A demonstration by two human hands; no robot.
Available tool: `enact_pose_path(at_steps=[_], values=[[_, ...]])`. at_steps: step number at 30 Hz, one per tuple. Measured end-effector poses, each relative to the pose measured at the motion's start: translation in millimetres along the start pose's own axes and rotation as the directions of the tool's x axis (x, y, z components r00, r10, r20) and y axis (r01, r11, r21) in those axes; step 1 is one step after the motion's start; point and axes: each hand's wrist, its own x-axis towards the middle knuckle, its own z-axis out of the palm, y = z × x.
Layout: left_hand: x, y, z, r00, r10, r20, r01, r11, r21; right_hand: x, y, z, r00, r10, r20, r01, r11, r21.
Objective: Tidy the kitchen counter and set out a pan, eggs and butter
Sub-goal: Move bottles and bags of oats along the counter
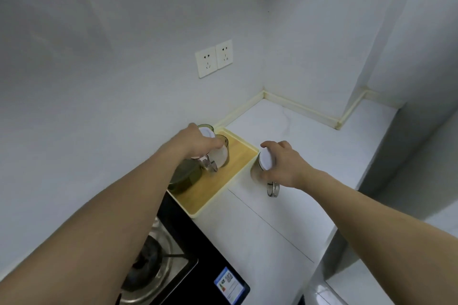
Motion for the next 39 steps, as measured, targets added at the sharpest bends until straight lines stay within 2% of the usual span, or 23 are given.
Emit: enact_pose_path(at_steps=[4, 8, 14, 19, 26, 34, 39], values=[[44.7, 25.9, -8.1, 0.999, -0.045, -0.023, 0.042, 0.993, -0.109, 48.1, 11.1, -15.4, 0.999, -0.039, 0.027, 0.039, 0.999, -0.017], [95.8, 46.8, -8.5, 0.993, -0.096, -0.062, 0.088, 0.989, -0.119, 92.1, 21.6, -28.2, 0.995, -0.084, 0.057, 0.086, 0.996, -0.035], [162.2, 74.7, 1.8, 0.993, -0.085, -0.079, 0.077, 0.992, -0.099, 144.0, 40.5, -30.4, 0.989, -0.147, 0.034, 0.146, 0.989, 0.011], [211.9, 94.2, 18.6, 0.988, -0.151, -0.011, 0.151, 0.988, 0.005, 171.2, 58.5, -28.3, 0.984, -0.174, 0.035, 0.174, 0.985, 0.002], [263.2, 99.2, 52.9, 0.97, -0.222, 0.102, 0.187, 0.944, 0.272, 197.4, 74.8, -29.5, 0.977, -0.211, 0.027, 0.211, 0.977, 0.002], [294.6, 86.1, 66.8, 0.943, -0.322, 0.088, 0.259, 0.871, 0.417, 218.3, 83.7, -23.9, 0.977, -0.212, 0.039, 0.212, 0.977, 0.004], [308.1, 75.0, 73.7, 0.906, -0.403, 0.13, 0.292, 0.816, 0.499, 225.1, 84.4, -18.2, 0.974, -0.226, 0.017, 0.226, 0.974, -0.004]])
